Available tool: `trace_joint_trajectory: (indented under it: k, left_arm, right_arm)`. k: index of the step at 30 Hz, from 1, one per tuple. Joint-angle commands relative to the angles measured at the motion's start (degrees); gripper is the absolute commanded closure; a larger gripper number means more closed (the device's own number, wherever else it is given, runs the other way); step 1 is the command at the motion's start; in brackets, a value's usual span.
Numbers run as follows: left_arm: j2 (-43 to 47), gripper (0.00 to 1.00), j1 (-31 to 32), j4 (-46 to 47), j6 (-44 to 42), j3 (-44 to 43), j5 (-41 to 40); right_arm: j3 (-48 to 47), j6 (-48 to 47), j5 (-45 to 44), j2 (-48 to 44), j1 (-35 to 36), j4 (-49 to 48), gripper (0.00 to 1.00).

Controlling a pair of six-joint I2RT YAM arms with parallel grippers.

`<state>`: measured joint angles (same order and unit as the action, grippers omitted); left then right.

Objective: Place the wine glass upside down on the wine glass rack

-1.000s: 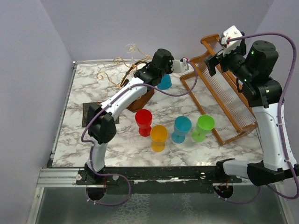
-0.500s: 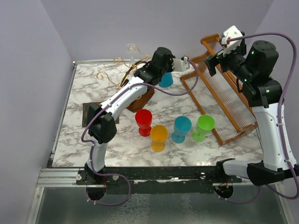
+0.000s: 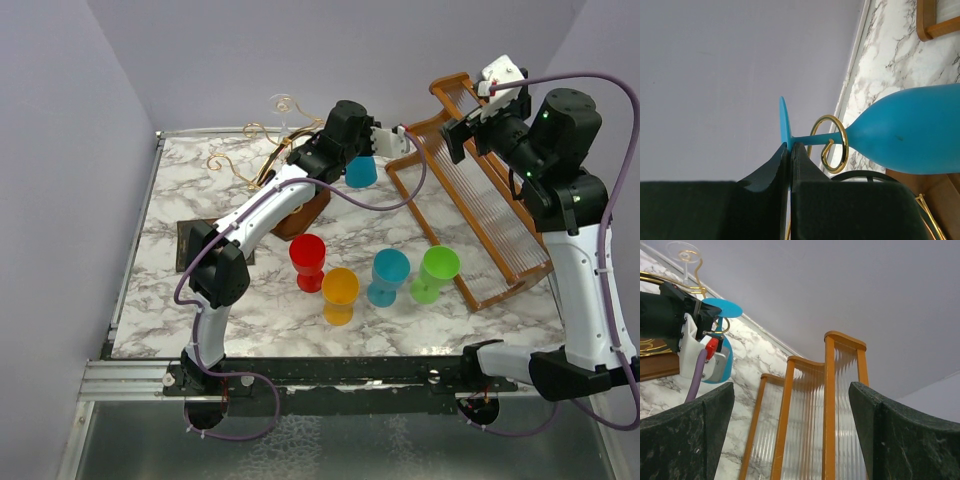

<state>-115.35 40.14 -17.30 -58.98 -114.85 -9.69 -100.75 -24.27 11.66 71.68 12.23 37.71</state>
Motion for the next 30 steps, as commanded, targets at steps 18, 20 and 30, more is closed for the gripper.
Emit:
trace_joint_trajectory:
  k: [18, 20, 30]
  left_arm:
    - [4.71, 1.00, 0.28, -3.29, 0.69, 0.68, 8.01]
    - [5.53, 1.00, 0.22, -3.93, 0.96, 1.12, 7.90]
    - [7.87, 1.00, 0.29, -4.83, 0.26, 4.24, 5.40]
  right_arm:
    - [1.07, 0.44, 1.08, -2.03, -1.32, -0.45, 0.04]
    - [1.29, 0.41, 1.08, -2.07, -1.33, -0.53, 0.04]
    - [1.43, 0.58, 1.83, -2.40, -1.84, -0.54, 0.04]
